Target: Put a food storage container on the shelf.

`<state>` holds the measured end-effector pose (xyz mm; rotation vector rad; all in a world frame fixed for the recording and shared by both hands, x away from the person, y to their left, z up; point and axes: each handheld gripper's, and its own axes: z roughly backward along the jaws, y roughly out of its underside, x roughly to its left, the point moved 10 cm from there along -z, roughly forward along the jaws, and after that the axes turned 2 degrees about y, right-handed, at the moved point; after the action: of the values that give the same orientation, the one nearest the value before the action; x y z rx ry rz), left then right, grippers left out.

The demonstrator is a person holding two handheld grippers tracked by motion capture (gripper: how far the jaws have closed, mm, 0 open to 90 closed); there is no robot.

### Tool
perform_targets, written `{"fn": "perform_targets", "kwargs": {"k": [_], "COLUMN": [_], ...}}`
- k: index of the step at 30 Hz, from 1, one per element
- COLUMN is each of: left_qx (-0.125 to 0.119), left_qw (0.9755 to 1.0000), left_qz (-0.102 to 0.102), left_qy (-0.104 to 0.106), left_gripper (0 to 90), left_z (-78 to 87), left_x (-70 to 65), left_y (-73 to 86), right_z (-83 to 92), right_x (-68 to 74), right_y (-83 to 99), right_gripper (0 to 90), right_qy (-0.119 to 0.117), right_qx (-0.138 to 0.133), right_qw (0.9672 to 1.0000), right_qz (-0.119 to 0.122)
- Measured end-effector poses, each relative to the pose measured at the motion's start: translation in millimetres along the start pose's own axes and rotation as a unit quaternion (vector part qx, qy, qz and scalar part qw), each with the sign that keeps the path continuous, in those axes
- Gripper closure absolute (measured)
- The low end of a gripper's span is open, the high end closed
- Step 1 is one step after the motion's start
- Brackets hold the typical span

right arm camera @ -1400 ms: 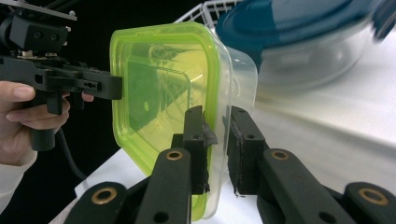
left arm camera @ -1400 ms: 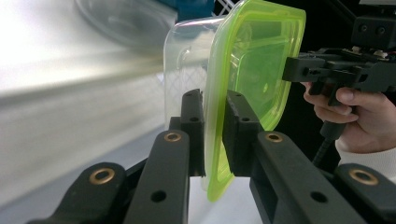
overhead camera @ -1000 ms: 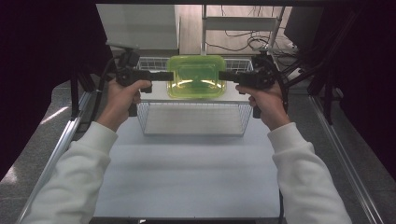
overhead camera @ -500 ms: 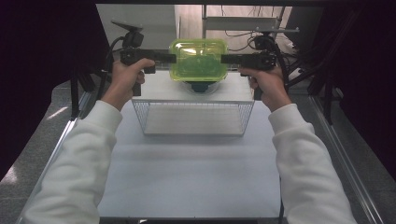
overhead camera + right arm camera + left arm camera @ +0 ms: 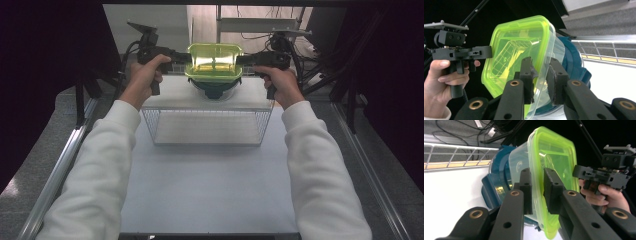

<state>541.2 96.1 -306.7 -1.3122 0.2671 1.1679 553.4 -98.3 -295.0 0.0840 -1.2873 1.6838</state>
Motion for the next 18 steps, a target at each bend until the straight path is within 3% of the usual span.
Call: {"fn": "perform_targets", "kwargs": {"k": [8, 10, 11, 12, 13, 15, 18], "left_qx": [0.000, 0.001, 0.000, -0.001, -0.008, -0.029, -0.045], "left_qw": [0.9999, 0.9999, 0.9999, 0.9999, 0.9998, 0.9983, 0.9948], "left_qz": [0.016, 0.015, 0.013, 0.011, 0.006, -0.024, -0.067], "left_qy": [0.000, 0.001, -0.003, -0.013, -0.020, -0.045, -0.063], "left_gripper": [72.7, 64.6, 64.6, 56.6, 46.7, 37.4, 25.9], "left_z": [-8.6, -12.3, -14.0, -14.7, -14.3, -7.9, 6.7], "left_x": [6.2, 6.5, 7.2, 8.9, 10.3, 11.3, 4.2], "left_y": [1.3, 3.6, 4.1, 4.2, 3.1, -0.7, -0.9], "right_z": [-11.4, -12.7, -12.7, -12.8, -12.3, -7.6, 10.1], "right_x": [-13.2, -17.2, -17.2, -17.1, -16.9, -15.1, -11.5], "right_y": [-4.7, -5.8, -5.8, -6.0, -7.1, -10.6, -15.0], "right_gripper": [70.4, 67.9, 67.9, 62.7, 54.5, 43.5, 36.1], "right_qy": [-0.003, -0.003, -0.003, -0.007, -0.011, -0.014, -0.001], "right_qx": [-0.001, -0.006, -0.006, -0.007, -0.013, -0.030, -0.064], "right_qw": [0.9990, 0.9987, 0.9987, 0.9988, 0.9987, 0.9985, 0.9980], "right_qz": [-0.044, -0.050, -0.050, -0.048, -0.047, -0.043, -0.005]}}
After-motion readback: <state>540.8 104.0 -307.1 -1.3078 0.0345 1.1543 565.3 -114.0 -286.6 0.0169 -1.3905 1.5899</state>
